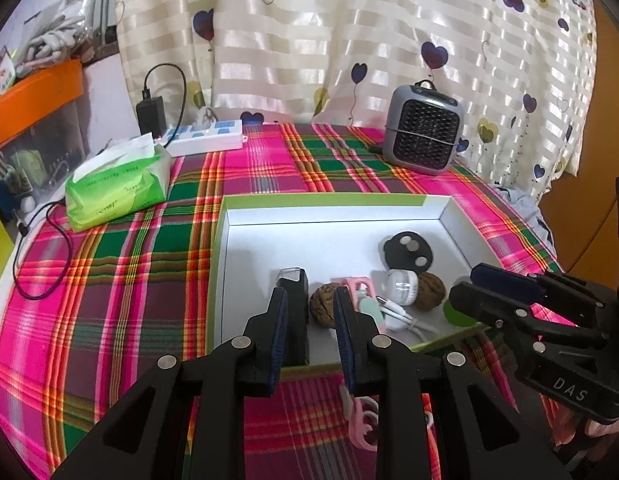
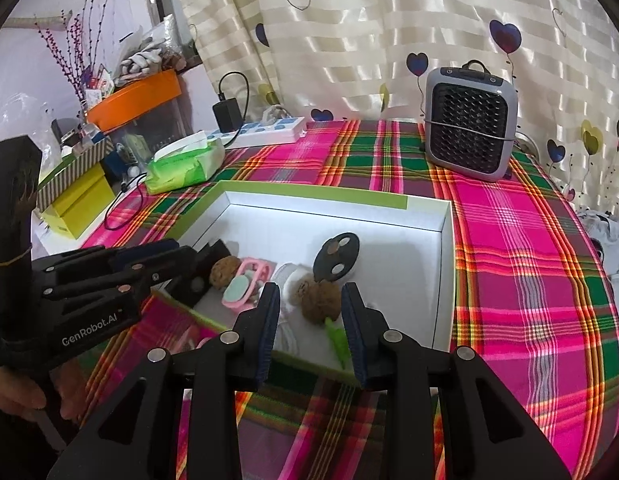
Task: Organize objects
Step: 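Lower and open the left tool to drop the grey piece while the right tool releases the walnut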
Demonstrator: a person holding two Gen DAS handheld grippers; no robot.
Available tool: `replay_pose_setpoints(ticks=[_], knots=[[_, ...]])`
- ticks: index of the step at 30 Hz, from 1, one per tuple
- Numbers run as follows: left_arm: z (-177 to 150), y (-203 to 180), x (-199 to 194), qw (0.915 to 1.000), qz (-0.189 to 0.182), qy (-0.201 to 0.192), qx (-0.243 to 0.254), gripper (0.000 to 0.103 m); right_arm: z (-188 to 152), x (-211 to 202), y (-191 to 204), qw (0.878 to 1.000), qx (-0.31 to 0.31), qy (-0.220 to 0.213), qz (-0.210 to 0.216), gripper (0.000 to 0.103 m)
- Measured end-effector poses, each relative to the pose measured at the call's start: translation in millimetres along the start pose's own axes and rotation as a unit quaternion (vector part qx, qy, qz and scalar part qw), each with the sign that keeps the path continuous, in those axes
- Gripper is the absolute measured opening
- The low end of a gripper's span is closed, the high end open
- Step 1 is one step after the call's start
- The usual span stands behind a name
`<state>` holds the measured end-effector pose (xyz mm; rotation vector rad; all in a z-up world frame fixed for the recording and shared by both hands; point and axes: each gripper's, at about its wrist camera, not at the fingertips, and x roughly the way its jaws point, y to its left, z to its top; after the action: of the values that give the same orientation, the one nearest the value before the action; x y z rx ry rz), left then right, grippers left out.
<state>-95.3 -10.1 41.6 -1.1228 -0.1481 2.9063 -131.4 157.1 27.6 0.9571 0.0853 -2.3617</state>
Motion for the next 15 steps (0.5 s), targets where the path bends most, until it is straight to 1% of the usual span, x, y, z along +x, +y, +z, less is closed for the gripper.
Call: replay_pose_setpoints(ticks=[15], knots=[[-20.2,-19.2,-32.2,0.9998,-0.010,-0.006,0.015,0.022,-15.7,-26.0,21.5,0.999,-0.022,-0.010,0.023,0.035]])
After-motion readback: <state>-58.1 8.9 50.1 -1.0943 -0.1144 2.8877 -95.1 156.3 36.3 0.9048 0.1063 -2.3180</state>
